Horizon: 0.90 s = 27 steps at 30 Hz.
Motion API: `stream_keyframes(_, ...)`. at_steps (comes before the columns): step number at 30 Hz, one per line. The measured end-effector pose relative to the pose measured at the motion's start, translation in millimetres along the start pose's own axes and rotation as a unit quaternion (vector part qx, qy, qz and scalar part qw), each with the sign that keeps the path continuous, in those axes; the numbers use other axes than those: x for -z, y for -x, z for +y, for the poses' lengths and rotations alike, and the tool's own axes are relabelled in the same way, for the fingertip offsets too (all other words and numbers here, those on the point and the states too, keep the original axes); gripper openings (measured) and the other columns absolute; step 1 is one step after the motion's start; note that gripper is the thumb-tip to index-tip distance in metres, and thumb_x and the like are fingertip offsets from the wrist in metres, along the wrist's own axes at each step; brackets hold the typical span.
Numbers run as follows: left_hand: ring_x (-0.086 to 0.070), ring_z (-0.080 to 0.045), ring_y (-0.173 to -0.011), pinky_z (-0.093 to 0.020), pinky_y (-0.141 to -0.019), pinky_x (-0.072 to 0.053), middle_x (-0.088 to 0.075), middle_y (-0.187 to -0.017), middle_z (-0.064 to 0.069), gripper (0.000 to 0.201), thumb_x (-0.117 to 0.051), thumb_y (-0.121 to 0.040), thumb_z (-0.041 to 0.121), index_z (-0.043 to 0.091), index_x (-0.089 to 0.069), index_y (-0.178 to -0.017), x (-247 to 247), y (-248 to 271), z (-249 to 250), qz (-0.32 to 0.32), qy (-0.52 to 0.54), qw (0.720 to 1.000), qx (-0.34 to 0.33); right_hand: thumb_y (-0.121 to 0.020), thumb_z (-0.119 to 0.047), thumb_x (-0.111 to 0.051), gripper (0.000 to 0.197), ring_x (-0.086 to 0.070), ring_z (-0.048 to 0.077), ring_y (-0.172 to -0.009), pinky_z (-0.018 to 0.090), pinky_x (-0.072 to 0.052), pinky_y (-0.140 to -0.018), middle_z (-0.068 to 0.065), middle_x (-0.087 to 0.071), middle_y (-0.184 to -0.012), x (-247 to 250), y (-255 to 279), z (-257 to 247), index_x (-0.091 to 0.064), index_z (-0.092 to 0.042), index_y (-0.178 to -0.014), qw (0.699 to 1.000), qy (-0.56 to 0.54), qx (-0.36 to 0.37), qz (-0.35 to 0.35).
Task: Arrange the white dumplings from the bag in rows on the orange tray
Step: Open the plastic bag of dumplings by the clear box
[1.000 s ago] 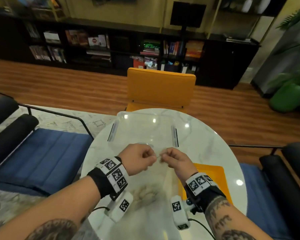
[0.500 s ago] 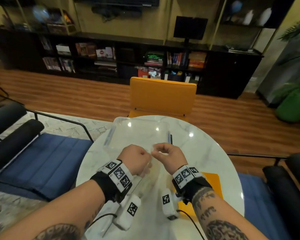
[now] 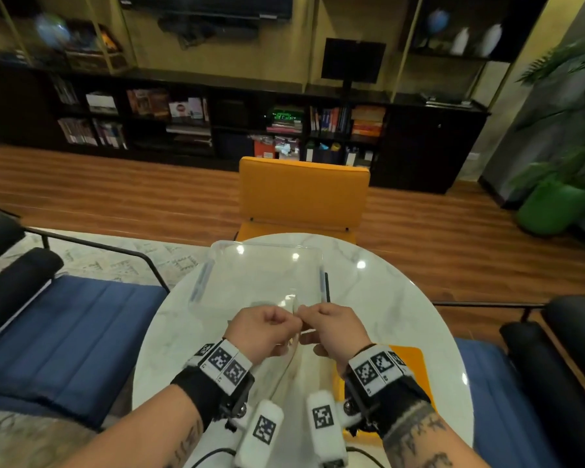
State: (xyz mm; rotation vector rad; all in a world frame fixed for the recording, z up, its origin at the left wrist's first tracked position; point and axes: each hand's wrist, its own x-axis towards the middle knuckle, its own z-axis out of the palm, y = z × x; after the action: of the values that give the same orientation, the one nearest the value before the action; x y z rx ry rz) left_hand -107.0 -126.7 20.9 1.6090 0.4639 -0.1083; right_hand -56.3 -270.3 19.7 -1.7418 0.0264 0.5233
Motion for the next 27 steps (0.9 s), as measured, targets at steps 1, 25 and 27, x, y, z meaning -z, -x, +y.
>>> stream_keyframes(1,-0.059,-0.017,-0.061,-0.031,-0.065,-0.056,-0.067,-0.069,-0.011,0.007,-0.077,-0.079,0.013,0.011,-0.074,-0.073,0.1,-0.7,-0.4,-0.002,-0.001,1.000,-0.001,-0.092,-0.029,-0.065,0.030,-0.066,0.011,-0.062,0.024,-0.044,-0.055,0.004,-0.073,-0.079,0.1,-1.6,0.2,-0.069,0.001,-0.092,1.000,0.018,0.005,0.002)
stream_keyframes(25,-0.072,-0.016,-0.072,-0.044,-0.062,-0.061,-0.068,-0.079,0.002,0.011,-0.057,-0.091,0.028,0.022,-0.056,-0.081,-32.1,-2.1,-20.5,0.126,-0.104,0.984,-0.064,-0.094,-0.038,-0.043,0.024,-0.068,0.025,-0.068,0.046,-0.059,-0.068,0.008,-0.067,-0.080,0.2,-1.6,4.3,-0.053,-0.018,-0.084,0.962,0.259,0.082,0.034)
stream_keyframes(27,-0.072,-0.020,-0.073,-0.044,-0.058,-0.061,-0.070,-0.080,-0.004,0.012,-0.058,-0.091,0.024,0.016,-0.058,-0.082,-35.5,-2.3,-17.5,0.129,-0.062,0.988,-0.051,-0.095,-0.054,-0.044,0.038,-0.069,0.019,-0.065,0.036,-0.057,-0.064,0.003,-0.070,-0.083,5.1,-0.6,4.5,-0.057,-0.018,-0.089,0.968,0.244,0.055,0.007)
